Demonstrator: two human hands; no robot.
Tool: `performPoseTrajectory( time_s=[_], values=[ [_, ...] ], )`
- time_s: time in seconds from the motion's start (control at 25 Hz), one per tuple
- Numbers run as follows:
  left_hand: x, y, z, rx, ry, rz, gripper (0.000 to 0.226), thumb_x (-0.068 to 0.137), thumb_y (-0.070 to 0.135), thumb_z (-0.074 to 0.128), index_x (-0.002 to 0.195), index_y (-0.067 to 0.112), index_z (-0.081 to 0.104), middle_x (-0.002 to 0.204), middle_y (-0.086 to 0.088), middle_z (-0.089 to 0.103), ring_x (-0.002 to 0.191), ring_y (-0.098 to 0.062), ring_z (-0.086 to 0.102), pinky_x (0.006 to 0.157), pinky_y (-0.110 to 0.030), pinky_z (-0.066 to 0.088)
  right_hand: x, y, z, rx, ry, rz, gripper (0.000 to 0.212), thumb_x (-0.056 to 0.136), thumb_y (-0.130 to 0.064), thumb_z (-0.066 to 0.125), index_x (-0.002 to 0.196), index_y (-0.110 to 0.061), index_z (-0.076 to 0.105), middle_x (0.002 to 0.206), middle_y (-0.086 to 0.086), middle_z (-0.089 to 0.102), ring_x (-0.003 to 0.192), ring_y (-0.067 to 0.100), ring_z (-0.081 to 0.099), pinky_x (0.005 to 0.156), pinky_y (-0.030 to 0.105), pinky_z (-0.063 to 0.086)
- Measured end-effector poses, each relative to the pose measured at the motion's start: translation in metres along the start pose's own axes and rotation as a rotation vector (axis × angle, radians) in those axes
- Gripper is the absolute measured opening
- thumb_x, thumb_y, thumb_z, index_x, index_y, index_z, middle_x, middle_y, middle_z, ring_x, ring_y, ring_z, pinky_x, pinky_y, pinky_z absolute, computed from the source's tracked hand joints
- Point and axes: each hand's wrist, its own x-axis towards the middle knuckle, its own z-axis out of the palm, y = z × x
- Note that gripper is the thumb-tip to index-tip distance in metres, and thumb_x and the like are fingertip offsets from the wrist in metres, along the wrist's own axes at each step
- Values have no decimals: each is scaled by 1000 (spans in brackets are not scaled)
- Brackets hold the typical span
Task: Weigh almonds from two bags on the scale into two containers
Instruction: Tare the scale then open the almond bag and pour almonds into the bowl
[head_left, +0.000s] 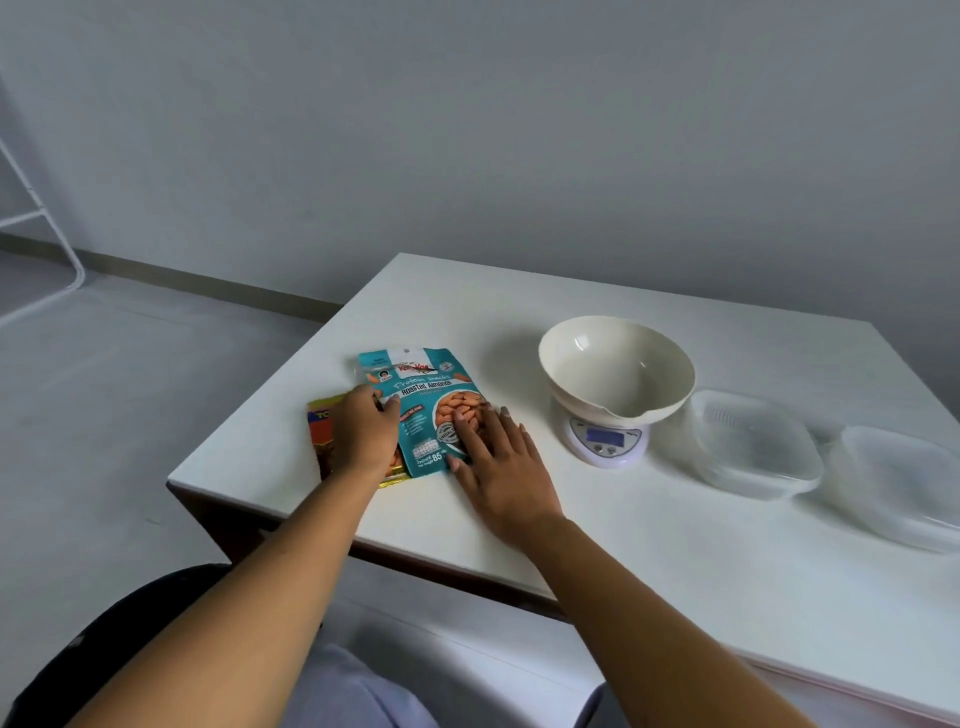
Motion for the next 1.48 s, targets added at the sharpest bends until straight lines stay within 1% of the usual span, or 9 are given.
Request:
performPoseTrajectory(
  time_s=[0.24,0.36,0.44,0.52,0.68,0.92,1.16,1.36,1.48],
  values=[
    [0,16,-4,-293,-11,-170,20,91,21,64,100,5,70,102,-14,73,76,-24,69,59,-26,53,-3,-5,-7,147,-25,-7,69,90,-64,15,151,-32,15,161,7,12,148,29,9,122,43,11],
    [-13,22,-21,-407,-6,-82,22,91,30,63,89,9,69,94,-11,75,78,-28,72,73,-43,59,-6,-7,-42,409,207,-101,44,94,-31,52,135,-15,46,143,12,42,130,28,41,109,39,40],
    [-25,26,-35,-435,-33,6,26,90,33,63,88,8,71,88,-10,76,81,-33,73,75,-48,59,1,-11,-80,432,445,-144,35,92,-20,59,125,-10,53,132,11,50,122,23,48,104,16,39],
    [-43,32,-47,-437,-80,92,26,91,35,62,85,11,71,83,-10,77,78,-31,74,73,-49,59,7,-16,-119,515,548,-89,39,91,-25,61,127,-15,50,135,6,47,122,16,45,100,15,41],
    [-74,47,-59,-359,-146,229,24,92,34,59,87,14,71,80,-6,77,73,-21,75,70,-47,61,7,-15,-153,645,352,71,38,87,-45,60,114,-18,59,124,1,63,100,18,67,77,35,61],
    [-92,41,-60,-331,-132,269,28,89,44,61,84,19,72,77,-3,77,74,-25,75,69,-57,58,-14,-16,-154,745,532,207,30,94,-42,51,86,-13,56,109,-1,68,69,10,62,46,16,48],
    [-93,52,-62,-435,-179,156,23,89,46,60,94,27,72,94,-2,76,88,-26,73,84,-54,56,-38,3,-169,982,218,133,30,89,-33,62,90,-8,46,85,7,72,57,9,70,45,19,53],
    [-125,94,-46,24,-532,169,131,47,86,57,152,29,3,149,3,23,142,-18,22,113,-41,27,-36,-9,-165,1252,581,101,22,96,-23,55,88,-8,41,74,7,67,44,12,54,38,19,45],
    [-124,103,-29,-47,-649,86,139,37,80,72,150,35,3,153,3,25,141,-20,28,111,-40,33,-35,-9,-166,1253,666,38,19,98,-23,51,90,-8,41,73,6,67,44,16,51,39,23,45]
  ],
)
